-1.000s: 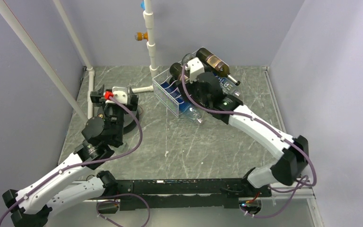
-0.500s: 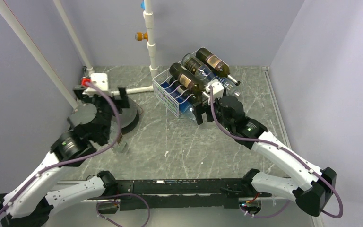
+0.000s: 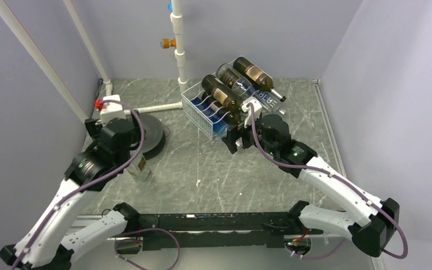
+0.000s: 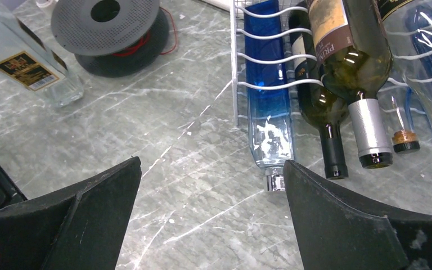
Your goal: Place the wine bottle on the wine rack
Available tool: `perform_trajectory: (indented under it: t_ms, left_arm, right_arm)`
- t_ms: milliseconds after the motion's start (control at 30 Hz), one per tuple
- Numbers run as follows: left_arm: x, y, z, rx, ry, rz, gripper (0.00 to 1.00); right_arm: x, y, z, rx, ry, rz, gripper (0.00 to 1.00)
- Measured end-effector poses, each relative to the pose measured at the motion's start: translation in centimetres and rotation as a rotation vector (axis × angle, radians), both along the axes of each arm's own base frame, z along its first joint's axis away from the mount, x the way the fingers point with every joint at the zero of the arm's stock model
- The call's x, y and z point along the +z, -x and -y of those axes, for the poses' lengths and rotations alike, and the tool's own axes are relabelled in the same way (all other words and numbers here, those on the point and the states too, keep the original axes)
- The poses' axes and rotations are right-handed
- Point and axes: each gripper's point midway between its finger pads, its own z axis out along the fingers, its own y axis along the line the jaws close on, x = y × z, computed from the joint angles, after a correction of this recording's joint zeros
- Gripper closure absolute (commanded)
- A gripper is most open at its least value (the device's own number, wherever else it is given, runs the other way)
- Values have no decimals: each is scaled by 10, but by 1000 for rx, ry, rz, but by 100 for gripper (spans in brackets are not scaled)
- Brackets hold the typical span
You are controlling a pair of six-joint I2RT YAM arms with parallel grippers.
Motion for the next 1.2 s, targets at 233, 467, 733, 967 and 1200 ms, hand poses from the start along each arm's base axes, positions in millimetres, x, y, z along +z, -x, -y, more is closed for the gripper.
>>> perform_trajectory:
  t_ms: [233,467,733,967,1200]
  left_arm:
    - [-70,-9,0,70,-12,-215,13]
    - [-86,3,-4,99,25,-250,14]
    - [-91,7,3,36,45,-263,37]
    - [-97,6,2,39,14,-299,68]
    - [-97,2,12,-6,36,-303,100]
  right_arm:
    - [11,9,5,10,-39,30,0]
    - [13,9,1,23,-58,34,0]
    - [-2,7,-10,53,-45,-14,0]
    - [-6,6,-12,56,-41,-26,0]
    - [-13,6,-15,64,-32,-44,0]
